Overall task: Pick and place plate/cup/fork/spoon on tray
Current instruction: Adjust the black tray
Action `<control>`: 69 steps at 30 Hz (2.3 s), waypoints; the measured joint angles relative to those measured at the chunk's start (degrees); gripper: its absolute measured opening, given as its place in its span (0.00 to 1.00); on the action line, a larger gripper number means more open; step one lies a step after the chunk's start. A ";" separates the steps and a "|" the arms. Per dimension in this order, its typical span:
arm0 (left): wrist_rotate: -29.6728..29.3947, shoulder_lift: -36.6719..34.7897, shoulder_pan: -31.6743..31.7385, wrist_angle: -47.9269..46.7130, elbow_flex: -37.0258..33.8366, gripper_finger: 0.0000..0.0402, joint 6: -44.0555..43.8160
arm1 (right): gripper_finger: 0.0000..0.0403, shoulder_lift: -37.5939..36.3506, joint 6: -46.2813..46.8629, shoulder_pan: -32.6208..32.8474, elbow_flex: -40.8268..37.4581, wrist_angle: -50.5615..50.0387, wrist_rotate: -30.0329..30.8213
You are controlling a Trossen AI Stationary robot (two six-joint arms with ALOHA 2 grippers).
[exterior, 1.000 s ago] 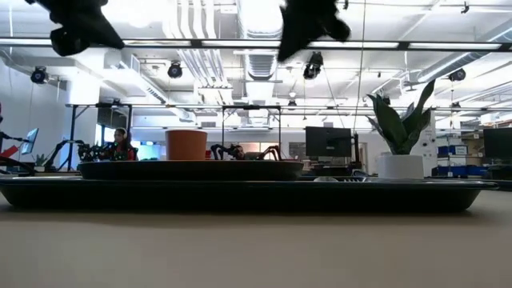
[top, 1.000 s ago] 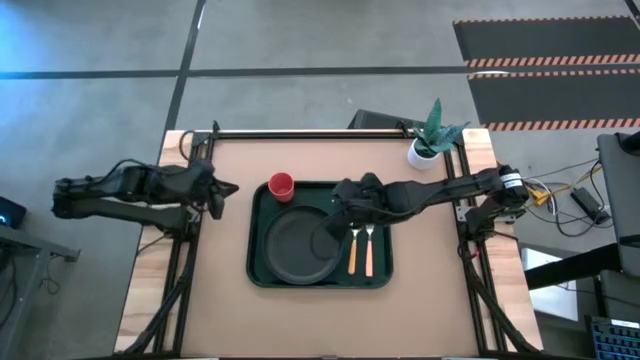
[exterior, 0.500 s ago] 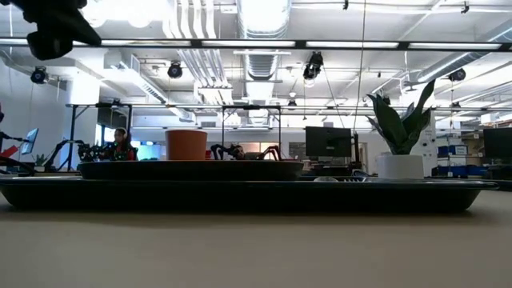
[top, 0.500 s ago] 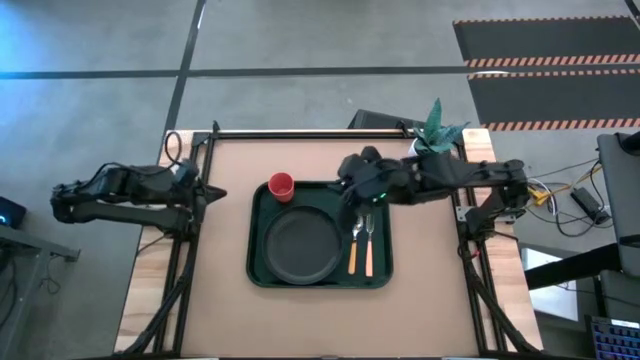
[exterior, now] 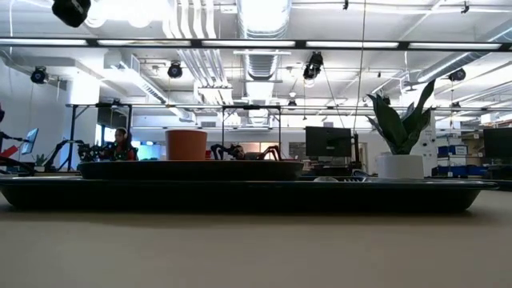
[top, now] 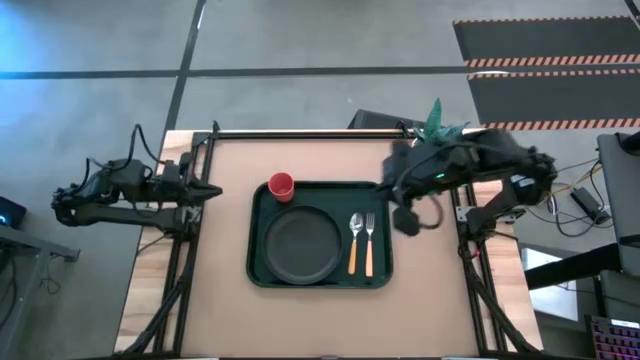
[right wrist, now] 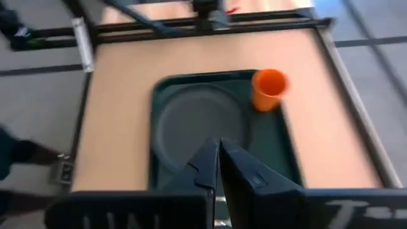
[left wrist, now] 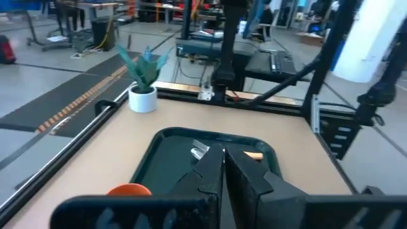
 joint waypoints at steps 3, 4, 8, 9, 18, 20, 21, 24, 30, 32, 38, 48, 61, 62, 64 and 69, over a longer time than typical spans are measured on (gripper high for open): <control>3.12 -2.00 0.02 -1.63 -1.21 0.00 -0.03 | 0.02 -3.78 1.27 -0.02 -0.97 -1.43 2.94; 4.22 -2.88 0.02 -2.52 -1.75 0.00 -0.19 | 0.02 -5.09 1.06 -0.02 -1.42 -1.17 3.36; 7.42 -8.44 0.00 -2.97 -5.75 0.00 -3.02 | 0.02 -10.34 -0.64 0.00 -3.67 0.45 3.38; 8.42 -10.20 0.00 -2.58 -6.88 0.00 -3.05 | 0.02 -11.71 -1.06 0.00 -4.46 1.05 3.36; 14.69 -18.32 0.05 4.05 -15.54 0.00 -2.81 | 0.02 -25.31 -11.66 0.01 -23.82 20.92 -13.93; 14.88 -17.25 0.00 7.33 -16.97 0.00 -2.74 | 0.02 -28.89 -13.26 0.00 -30.72 25.48 -16.95; 15.00 -17.47 0.07 6.58 -18.01 0.00 -2.76 | 0.02 -30.83 -13.31 0.00 -34.42 27.73 -17.27; 15.64 -18.19 -0.01 11.69 -20.69 0.00 -2.73 | 0.02 -37.19 -11.31 0.00 -46.94 35.56 -17.21; 15.71 -19.30 0.04 14.27 -22.89 0.00 -2.71 | 0.02 -51.76 -4.66 0.00 -72.93 54.78 -17.17; 15.71 -19.32 0.04 14.43 -23.23 0.00 -2.82 | 0.02 -56.66 -1.14 0.00 -80.70 60.40 -17.11; 15.73 -19.34 0.04 16.68 -24.70 0.00 -2.73 | 0.02 -69.37 4.98 -0.02 -100.29 76.45 -17.13; 15.73 -19.38 0.03 30.52 -32.50 0.00 -2.73 | 0.02 -84.14 7.75 -0.01 -120.34 90.44 -17.13; 15.71 -18.30 0.00 45.37 -44.48 0.00 -4.55 | 0.02 -86.09 8.67 0.00 -126.80 90.27 -17.21; 15.71 -18.29 0.00 45.16 -44.50 0.00 -4.55 | 0.02 -86.09 8.66 -0.02 -127.11 90.04 -17.21; 15.71 -18.15 0.00 44.02 -44.51 0.00 -4.55 | 0.02 -86.10 8.55 -0.01 -127.27 87.85 -17.21; 15.70 -17.62 0.04 43.13 -44.53 0.00 -4.52 | 0.02 -85.20 8.69 -0.02 -127.33 81.74 -17.18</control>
